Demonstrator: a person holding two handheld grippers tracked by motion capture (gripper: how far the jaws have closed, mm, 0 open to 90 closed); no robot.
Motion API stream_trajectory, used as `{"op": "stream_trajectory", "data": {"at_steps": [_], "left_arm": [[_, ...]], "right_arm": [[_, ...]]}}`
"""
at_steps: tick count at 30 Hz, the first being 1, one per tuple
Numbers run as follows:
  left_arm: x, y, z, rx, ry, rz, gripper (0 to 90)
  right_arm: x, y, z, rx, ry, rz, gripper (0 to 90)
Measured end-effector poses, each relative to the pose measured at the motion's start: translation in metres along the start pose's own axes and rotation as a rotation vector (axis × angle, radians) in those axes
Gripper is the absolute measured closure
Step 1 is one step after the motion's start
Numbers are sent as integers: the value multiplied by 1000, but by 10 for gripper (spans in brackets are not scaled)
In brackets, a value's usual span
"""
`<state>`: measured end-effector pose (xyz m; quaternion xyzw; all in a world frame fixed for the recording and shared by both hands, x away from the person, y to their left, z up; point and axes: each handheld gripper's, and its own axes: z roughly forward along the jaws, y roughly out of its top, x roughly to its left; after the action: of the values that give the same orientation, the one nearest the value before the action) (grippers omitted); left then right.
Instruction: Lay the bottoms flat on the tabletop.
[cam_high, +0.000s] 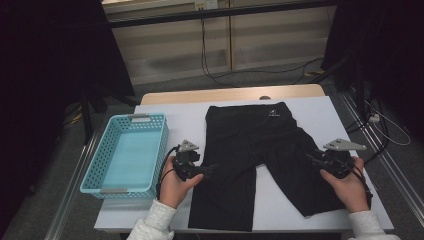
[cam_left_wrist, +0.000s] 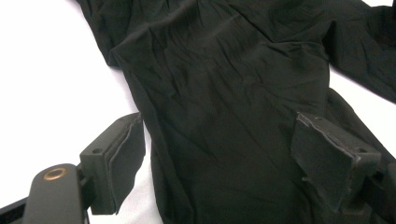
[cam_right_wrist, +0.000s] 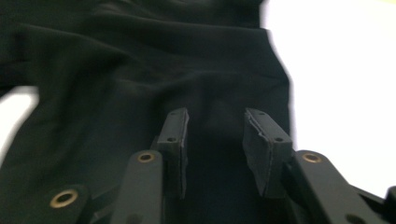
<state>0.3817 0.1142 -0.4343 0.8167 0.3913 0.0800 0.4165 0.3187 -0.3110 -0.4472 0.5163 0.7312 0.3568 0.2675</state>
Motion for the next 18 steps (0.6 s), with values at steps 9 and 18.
{"op": "stream_trajectory", "data": {"at_steps": [9,18], "left_arm": [[-4,1,2,1,-6,6,182],[-6,4,1,-3,-4,19,183]], "right_arm": [[47,-7,-7,14,99,-60,532],[92,-11,-8,47,199,-162,539]]}}
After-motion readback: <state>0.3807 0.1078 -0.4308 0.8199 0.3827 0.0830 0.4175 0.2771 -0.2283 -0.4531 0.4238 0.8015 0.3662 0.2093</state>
